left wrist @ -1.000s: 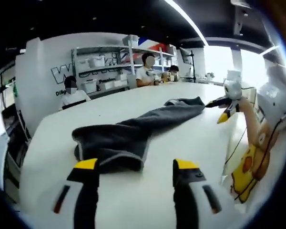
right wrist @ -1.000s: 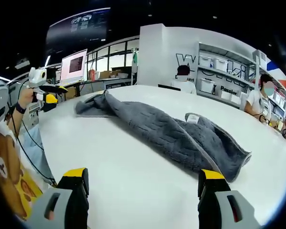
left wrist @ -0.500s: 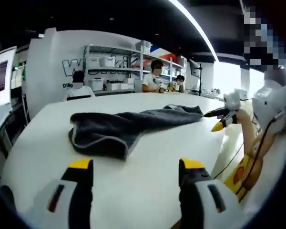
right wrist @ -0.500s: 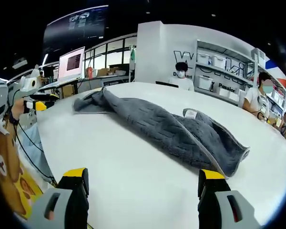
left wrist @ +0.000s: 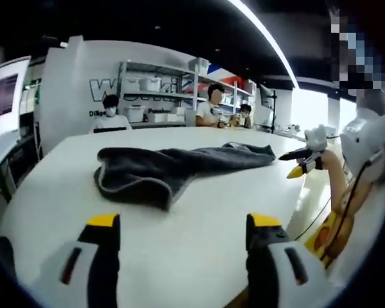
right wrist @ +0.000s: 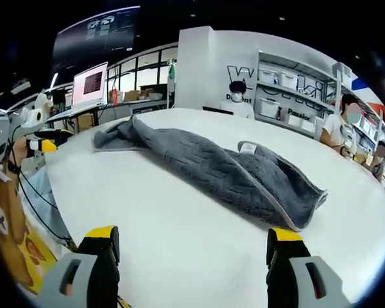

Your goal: Fold the towel on the table until its edges align and the towel forms a compact rectangular stack.

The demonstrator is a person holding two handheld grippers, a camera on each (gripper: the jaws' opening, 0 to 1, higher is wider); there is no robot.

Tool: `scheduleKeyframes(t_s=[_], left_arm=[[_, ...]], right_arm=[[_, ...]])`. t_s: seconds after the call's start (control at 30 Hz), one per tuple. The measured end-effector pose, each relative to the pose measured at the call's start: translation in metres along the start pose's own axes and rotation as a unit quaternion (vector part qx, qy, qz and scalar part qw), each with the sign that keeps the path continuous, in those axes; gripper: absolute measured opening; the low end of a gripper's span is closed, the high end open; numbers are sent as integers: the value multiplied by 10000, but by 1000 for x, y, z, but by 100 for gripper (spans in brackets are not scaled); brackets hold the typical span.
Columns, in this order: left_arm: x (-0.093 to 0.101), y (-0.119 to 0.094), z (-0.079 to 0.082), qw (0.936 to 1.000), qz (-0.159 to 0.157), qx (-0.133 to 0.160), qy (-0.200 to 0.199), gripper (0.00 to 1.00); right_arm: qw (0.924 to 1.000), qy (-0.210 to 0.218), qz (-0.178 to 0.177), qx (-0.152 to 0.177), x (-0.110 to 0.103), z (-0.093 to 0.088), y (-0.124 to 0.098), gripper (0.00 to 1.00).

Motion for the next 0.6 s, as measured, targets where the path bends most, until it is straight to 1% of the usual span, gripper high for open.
scheduleKeyframes(t_s=[0.1,0.33,0.6], left_arm=[[1,1,-3,10000,-3,-78,32,92],[3,3,-1,10000,24,-13,-17,99],[2,6,-6,9999,-7,-71,-81,99]], right_arm=[[10000,42,-43,-28,2,-2,-1,100],[9999,88,-104,-64,5,-5,-3,100],[9996,157,-207,-82,12,-9,-7,100]])
Point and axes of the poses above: the point that each gripper's makers call its tool centre point, and the gripper's own axes: y roughly forward along the fingers, x roughly to its right, z roughly out of its top, the point moved 5 cm from there along -y, roughly backward along the fingers, and after that the axes turned 7 degrees about z, right-handed, at the moved point
